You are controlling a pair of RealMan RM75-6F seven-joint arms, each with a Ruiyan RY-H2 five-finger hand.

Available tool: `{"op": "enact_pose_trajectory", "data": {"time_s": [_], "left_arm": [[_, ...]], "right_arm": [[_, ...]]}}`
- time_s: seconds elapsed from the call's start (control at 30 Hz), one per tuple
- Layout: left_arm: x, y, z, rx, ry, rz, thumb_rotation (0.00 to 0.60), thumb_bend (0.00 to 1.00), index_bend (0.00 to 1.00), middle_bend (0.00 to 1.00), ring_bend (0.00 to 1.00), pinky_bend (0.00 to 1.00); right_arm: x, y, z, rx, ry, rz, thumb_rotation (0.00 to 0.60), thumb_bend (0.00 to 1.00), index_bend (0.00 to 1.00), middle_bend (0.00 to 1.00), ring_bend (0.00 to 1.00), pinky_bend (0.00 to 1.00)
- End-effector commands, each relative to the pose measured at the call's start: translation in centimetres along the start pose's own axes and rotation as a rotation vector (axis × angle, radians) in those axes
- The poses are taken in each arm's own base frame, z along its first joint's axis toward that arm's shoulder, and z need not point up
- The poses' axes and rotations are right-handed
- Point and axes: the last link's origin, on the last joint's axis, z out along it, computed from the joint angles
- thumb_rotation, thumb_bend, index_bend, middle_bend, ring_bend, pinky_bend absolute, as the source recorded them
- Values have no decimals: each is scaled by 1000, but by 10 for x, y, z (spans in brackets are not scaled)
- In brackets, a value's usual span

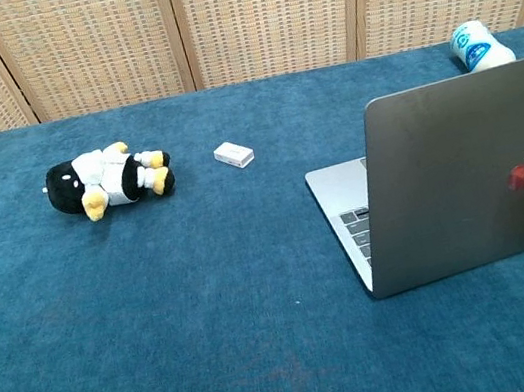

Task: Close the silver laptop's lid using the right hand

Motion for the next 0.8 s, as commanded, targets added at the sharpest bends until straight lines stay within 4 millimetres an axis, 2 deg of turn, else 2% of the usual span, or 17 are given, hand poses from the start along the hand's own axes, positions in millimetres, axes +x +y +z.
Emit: {"op": "enact_pose_trajectory", "data": {"time_s": [0.03,0.37,0.8], "left_arm": [[0,0,1,0,-1,-1,600,0,0,0,0,0],[1,-1,2,6,0,-6,600,0,0,0,0,0],[2,-3,4,12,-2,-9,600,0,0,0,0,0]], "right_arm": [[-2,-2,6,-2,-6,-4,600,105,0,0,0,0],[-6,-7,30,-32,-17,-32,600,155,0,0,0,0],[-10,-9,63,-79,-42,-55,600,156,0,0,0,0]]}}
